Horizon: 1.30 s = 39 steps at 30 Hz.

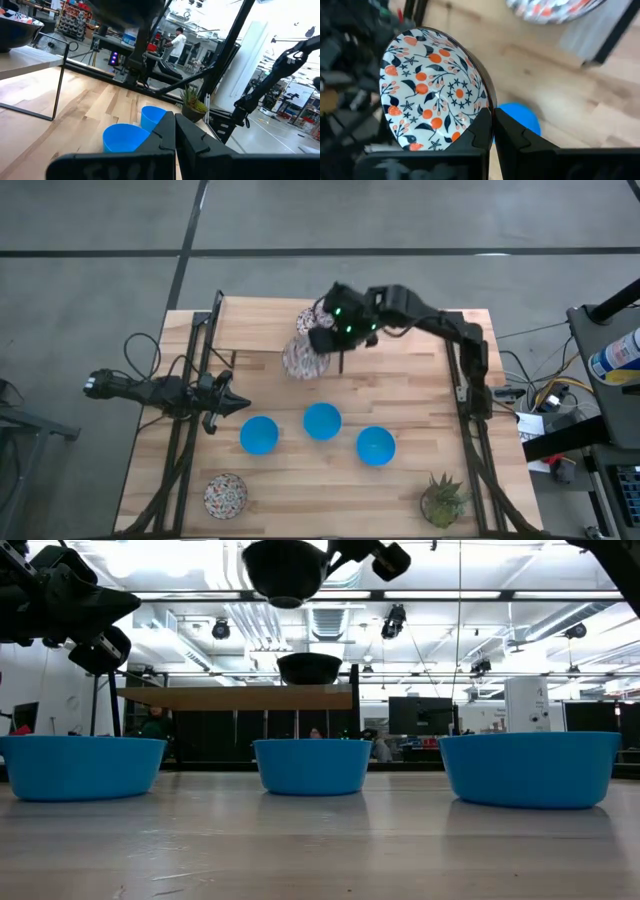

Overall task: Pick & Place Mini bowls
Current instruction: Stack the right white patterned bowl on top of the white patterned bowl on the shelf

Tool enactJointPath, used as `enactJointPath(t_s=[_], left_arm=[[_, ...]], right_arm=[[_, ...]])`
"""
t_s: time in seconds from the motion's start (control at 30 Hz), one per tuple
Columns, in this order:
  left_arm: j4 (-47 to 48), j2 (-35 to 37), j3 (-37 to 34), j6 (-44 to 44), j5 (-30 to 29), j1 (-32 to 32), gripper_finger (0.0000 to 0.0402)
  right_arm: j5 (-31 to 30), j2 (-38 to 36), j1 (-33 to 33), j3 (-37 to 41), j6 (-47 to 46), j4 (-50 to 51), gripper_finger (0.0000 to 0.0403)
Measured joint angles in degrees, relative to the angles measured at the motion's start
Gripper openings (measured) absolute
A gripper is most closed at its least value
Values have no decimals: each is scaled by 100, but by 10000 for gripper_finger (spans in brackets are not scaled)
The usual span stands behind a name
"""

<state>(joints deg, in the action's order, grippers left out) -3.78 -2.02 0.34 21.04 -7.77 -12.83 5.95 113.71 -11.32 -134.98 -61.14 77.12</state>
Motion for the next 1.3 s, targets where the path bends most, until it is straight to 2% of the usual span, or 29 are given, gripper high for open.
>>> enactJointPath(t_s=[0.27,0.5,0.77,1.3], left_arm=[[-2,-2,0,0,2,0,0],[-3,-2,0,0,2,-1,0],[-6,-2,0,0,0,-1,0],[-5,-2,0,0,1,1,0]], right_arm=[[-123,-158,-936,-2,313,-92,11],[53,8,-1460,0,573,-293,11],[309,274,-1586,13,785,-289,11],[177,711,-1685,20,1017,-311,11]])
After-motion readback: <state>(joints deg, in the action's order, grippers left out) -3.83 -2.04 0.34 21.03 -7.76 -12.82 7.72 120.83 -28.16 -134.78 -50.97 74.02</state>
